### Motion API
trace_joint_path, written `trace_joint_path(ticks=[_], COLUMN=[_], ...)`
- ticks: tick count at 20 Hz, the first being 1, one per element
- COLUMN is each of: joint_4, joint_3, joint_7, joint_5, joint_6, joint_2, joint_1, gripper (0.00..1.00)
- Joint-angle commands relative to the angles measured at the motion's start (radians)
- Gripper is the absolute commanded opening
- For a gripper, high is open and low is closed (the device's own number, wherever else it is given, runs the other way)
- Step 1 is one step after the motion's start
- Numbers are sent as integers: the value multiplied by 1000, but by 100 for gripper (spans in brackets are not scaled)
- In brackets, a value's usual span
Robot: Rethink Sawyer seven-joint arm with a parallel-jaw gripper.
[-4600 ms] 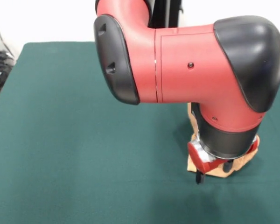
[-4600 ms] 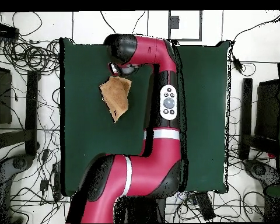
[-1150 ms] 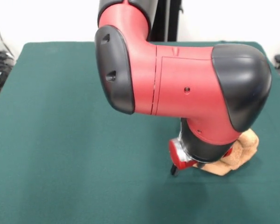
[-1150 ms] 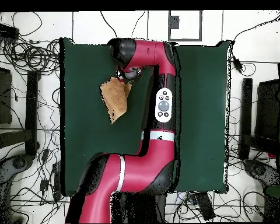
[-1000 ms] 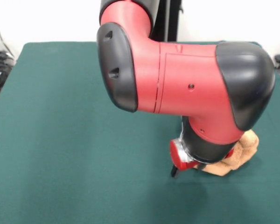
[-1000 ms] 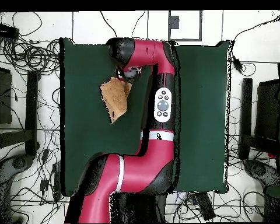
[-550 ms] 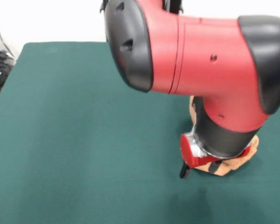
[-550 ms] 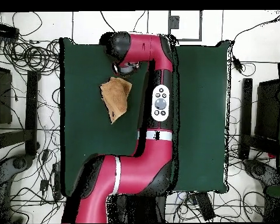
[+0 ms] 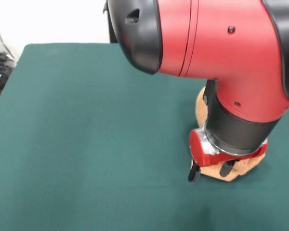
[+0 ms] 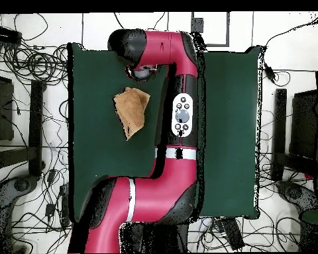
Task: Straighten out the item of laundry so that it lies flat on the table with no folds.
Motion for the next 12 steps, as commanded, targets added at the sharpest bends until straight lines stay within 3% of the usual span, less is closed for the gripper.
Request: trace_joint_path(ticks=[1,12], joint_4=[90,68], joint_3=[39,57], joint_7=[253,227], joint_5=[-49,-74], joint_6=[72,177], joint_2=[33,63], joint_1=[25,22], gripper=[100,100])
